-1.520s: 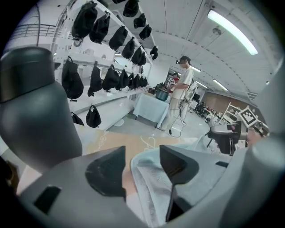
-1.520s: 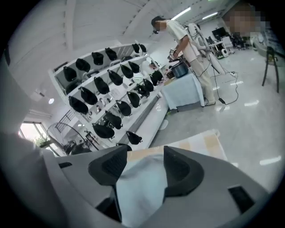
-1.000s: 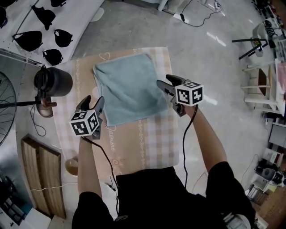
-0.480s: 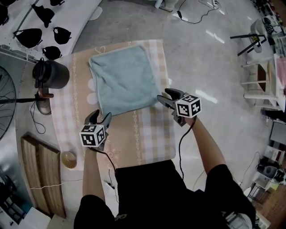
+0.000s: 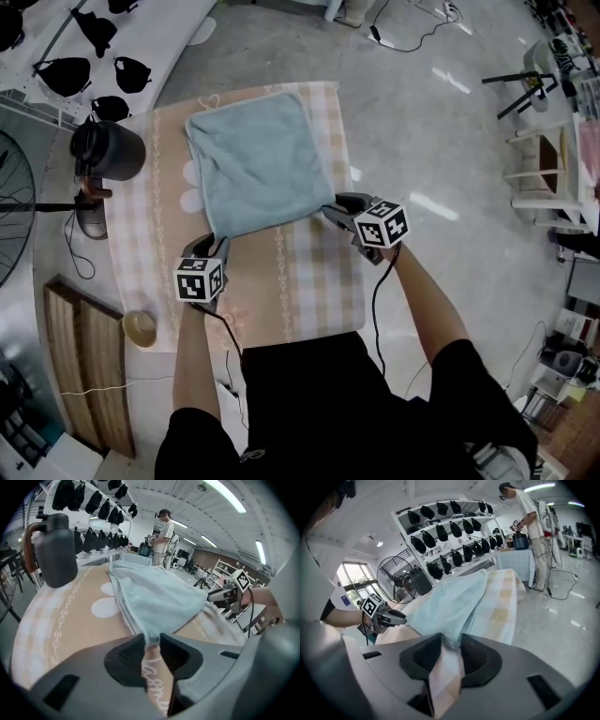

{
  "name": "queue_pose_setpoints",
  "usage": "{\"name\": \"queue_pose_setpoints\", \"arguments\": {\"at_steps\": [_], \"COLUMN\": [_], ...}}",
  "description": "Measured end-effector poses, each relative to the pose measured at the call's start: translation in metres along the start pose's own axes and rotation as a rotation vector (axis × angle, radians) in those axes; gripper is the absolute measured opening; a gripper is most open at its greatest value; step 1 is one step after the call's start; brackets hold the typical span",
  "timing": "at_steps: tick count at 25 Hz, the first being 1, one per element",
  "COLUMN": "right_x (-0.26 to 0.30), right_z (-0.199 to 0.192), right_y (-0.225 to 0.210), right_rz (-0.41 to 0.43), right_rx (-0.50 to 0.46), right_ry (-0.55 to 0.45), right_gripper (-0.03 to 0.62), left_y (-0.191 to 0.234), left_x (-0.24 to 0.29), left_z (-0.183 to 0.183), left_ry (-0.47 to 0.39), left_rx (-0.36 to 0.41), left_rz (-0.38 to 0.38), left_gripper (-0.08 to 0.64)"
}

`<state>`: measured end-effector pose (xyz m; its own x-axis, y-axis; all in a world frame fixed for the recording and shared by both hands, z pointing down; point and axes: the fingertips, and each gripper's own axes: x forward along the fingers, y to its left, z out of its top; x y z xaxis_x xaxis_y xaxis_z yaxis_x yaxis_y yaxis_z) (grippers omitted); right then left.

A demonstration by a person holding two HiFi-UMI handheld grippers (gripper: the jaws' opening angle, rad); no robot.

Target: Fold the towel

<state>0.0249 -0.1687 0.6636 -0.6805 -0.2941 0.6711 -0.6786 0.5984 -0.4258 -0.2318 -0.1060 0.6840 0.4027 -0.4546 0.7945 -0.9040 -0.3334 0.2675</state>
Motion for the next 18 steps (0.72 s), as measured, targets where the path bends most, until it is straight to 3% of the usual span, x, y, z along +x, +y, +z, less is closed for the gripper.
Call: {"name": "queue_pose_setpoints", "arguments": {"at_steps": [1,2,6,18], "right_x": [-0.001,-0.003,-0.011,-0.028], "right_z": [0.001,0.002,0.005,-0.028], "right_y": [0.001,0.001,0.006,0.034], "right_rz": [-0.009,-0.018,-0.025,-0.049], "right_rx": [-0.02,-0.041,-0.088,-0.118], "right_ry": [-0.003,-0.009,-0.026,0.005], "right_gripper": [0.082,0.041,0.037,0.037], "left_y": [0.003,0.006,0.008,0.0], "left_x": [-0.003,-0.006,-0.017,-0.043], "left_z": [-0.001,-0.002,-0.009,-0.038], "left_ry": [-0.004,-0.011,-0.042,-0.034], "left_rx": [-0.006,-0.021,-0.07,-0.043], "left_rz": [0.021,0.035,0.05,0.12], "left_gripper": [0.059,0.043,0.028,0.023]}}
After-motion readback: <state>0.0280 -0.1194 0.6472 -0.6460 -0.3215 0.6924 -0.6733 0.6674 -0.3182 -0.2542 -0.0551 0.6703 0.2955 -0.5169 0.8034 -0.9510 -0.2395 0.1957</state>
